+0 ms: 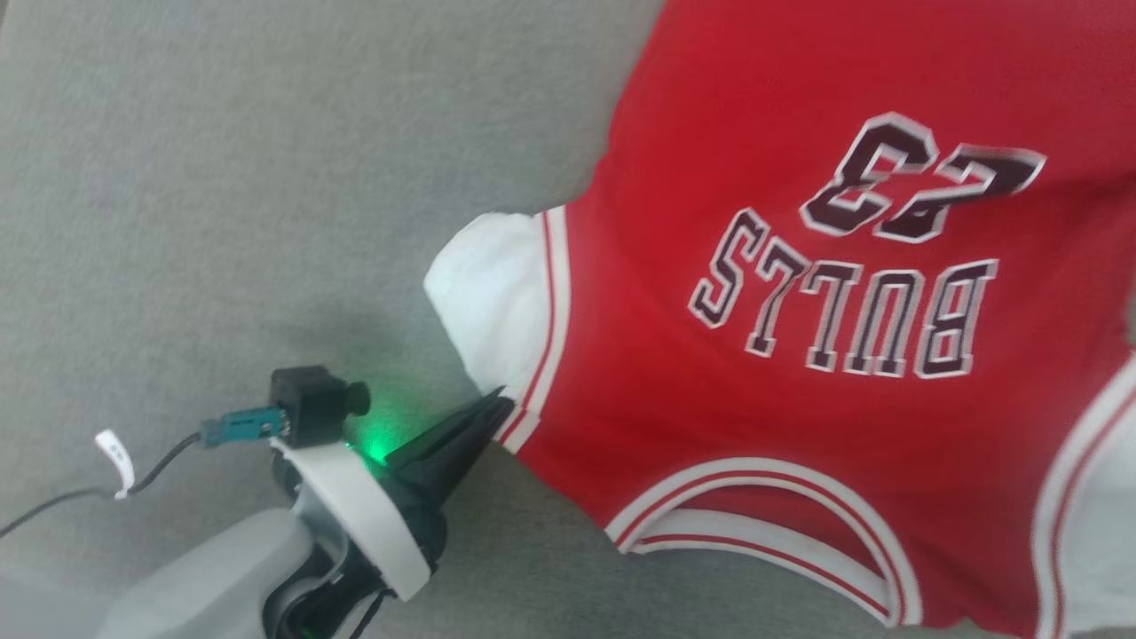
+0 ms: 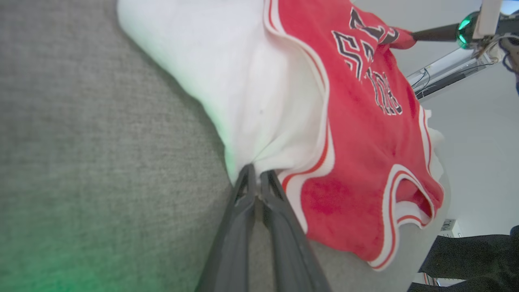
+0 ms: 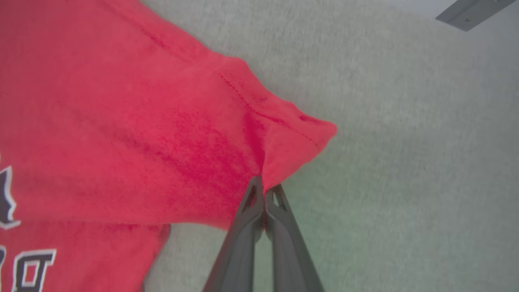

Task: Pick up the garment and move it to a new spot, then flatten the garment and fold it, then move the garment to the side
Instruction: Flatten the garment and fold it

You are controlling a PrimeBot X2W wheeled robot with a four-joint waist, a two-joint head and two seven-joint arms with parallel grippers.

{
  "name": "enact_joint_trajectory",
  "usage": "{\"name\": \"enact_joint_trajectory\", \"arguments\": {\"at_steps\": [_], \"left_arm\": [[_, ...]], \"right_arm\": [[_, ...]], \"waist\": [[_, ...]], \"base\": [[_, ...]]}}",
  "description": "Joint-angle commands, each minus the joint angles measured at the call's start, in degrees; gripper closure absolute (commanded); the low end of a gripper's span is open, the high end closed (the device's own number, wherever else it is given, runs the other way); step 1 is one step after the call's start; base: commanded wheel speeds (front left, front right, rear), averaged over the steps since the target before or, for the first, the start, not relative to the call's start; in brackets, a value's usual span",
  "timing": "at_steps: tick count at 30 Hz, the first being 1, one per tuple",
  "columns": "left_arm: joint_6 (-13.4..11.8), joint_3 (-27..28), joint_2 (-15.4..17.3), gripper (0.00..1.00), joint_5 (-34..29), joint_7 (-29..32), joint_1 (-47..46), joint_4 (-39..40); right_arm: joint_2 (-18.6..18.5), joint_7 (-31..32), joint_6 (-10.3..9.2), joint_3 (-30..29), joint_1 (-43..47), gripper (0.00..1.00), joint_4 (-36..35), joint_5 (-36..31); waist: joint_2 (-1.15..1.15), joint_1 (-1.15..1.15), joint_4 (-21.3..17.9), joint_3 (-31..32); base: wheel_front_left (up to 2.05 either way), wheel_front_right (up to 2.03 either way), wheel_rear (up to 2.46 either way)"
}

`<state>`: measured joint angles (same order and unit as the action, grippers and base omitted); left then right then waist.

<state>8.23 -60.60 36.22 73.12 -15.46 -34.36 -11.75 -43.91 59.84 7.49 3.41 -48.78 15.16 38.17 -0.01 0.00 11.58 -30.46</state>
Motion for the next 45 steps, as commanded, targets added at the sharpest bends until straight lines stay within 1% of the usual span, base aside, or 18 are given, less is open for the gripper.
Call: {"name": "enact_joint_trajectory", "arguments": {"at_steps": [1, 3, 7, 10, 14, 18, 22, 24, 25, 29, 33, 35, 37, 38, 39, 41, 44, 45], "left_arm": [[-1.4, 0.3, 0.3, 1.0, -0.2, 0.6, 1.4, -2.1], [-1.3, 1.6, 0.9, 1.0, -0.3, 0.5, 3.0, -1.7], [-1.1, 4.3, 2.0, 1.0, -0.7, 0.4, 5.6, -1.4], [-1.0, 6.0, 2.5, 1.0, -1.1, 0.4, 7.2, -0.9], [-0.9, 8.3, 2.8, 1.0, -2.0, 0.4, 8.9, -0.3], [-0.9, 10.2, 2.9, 1.0, -2.8, 0.4, 10.5, 0.0], [-0.9, 10.7, 2.8, 1.0, -3.4, 0.4, 11.1, 0.3], [-0.9, 10.7, 2.9, 1.0, -3.5, 0.4, 11.1, 0.2], [-0.9, 10.7, 2.9, 1.0, -3.5, 0.4, 11.2, 0.2], [-0.9, 10.6, 2.8, 1.0, -3.7, 0.4, 11.3, 0.5], [-0.9, 10.7, 2.2, 1.0, -4.0, 0.4, 11.1, 0.9], [-0.9, 10.7, 1.8, 1.0, -4.2, 0.4, 10.7, 1.2], [-0.9, 10.4, 1.4, 1.0, -4.4, 0.3, 9.9, 1.4], [-0.9, 10.3, 1.1, 1.0, -4.4, 0.3, 9.4, 1.4], [-0.9, 10.3, 1.1, 1.0, -4.4, 0.3, 9.4, 1.4], [-0.9, 9.9, 0.3, 1.0, -4.7, 0.3, 8.4, 1.5], [-0.8, 8.8, -1.0, 1.0, -4.5, 0.4, 6.7, 1.3], [-0.8, 8.4, -1.5, 1.0, -4.6, 0.4, 5.8, 1.3]], "right_arm": [[-0.4, -0.2, 0.0, -0.3, 3.0, 1.0, -1.6, 1.2], [-1.4, -0.3, 0.0, -1.9, 10.1, 1.0, -5.6, 4.3], [-1.1, -0.2, 0.01, -5.3, 25.3, 1.0, -13.9, 8.5], [0.9, 0.4, 0.01, -7.5, 36.4, 1.0, -20.0, 9.6], [4.9, 2.1, 0.01, -8.4, 49.4, 1.0, -27.6, 10.2], [8.4, 2.8, 0.01, -7.2, 57.4, 1.0, -33.1, 10.4], [10.4, 0.6, 0.01, -5.8, 59.6, 1.0, -34.7, 9.2], [10.7, -1.2, 0.01, -5.8, 59.0, 0.39, -35.0, 8.5], [10.6, -2.0, 0.01, -6.1, 58.8, 0.0, -35.4, 8.3], [9.9, -4.9, 0.01, -10.4, 58.4, 0.0, -38.7, 8.3], [9.2, -4.4, 0.01, -17.4, 58.9, 0.0, -44.3, 10.0], [8.3, -3.8, 0.01, -20.4, 57.2, 0.0, -46.2, 10.6], [7.1, -3.6, 0.01, -22.3, 53.7, 0.0, -46.4, 10.4], [6.3, -3.8, 0.01, -22.3, 51.5, 0.0, -45.7, 10.0], [6.3, -3.8, 0.01, -22.3, 51.5, 0.0, -45.7, 10.0], [5.0, -4.8, 0.01, -21.0, 46.1, 0.0, -43.5, 9.1], [2.8, -5.9, 0.01, -16.3, 37.4, 0.0, -38.5, 7.1], [2.6, -6.2, 0.0, -14.8, 34.5, 0.0, -36.5, 6.6]], "waist": [[0.01, 0.0, -2.7, 2.9], [0.01, 0.0, -3.9, 4.2], [0.01, 0.0, -6.0, 6.2], [0.01, 0.0, -7.2, 7.3], [0.01, 0.0, -8.2, 8.4], [0.01, 0.0, -9.1, 8.9], [0.01, 0.0, -9.7, 9.1], [0.01, 0.0, -10.0, 9.2], [0.01, 0.0, -10.1, 9.3], [0.01, 0.0, -10.1, 9.7], [0.01, 0.0, -9.3, 9.6], [0.01, 0.0, -8.6, 9.1], [0.01, 0.0, -7.8, 8.5], [0.01, 0.0, -7.3, 8.1], [0.01, 0.0, -7.3, 8.1], [0.01, 0.0, -6.3, 7.1], [0.01, 0.0, -4.6, 5.6], [0.01, 0.0, -3.9, 4.9]], "base": [[0.0, 0.0, 0.0], [0.0, 0.0, 0.0], [0.0, 0.0, 0.0], [0.0, 0.0, 0.0], [0.0, 0.0, 0.0], [0.0, 0.0, 0.0], [0.0, 0.0, 0.0], [0.0, 0.0, 0.0], [0.0, 0.0, 0.0], [0.0, 0.0, 0.0], [0.0, 0.0, 0.0], [0.0, 0.0, 0.0], [0.0, 0.0, 0.0], [0.0, 0.0, 0.0], [0.0, 0.0, 0.0], [0.0, 0.0, 0.0], [0.0, 0.0, 0.0], [0.0, 0.0, 0.0]]}}
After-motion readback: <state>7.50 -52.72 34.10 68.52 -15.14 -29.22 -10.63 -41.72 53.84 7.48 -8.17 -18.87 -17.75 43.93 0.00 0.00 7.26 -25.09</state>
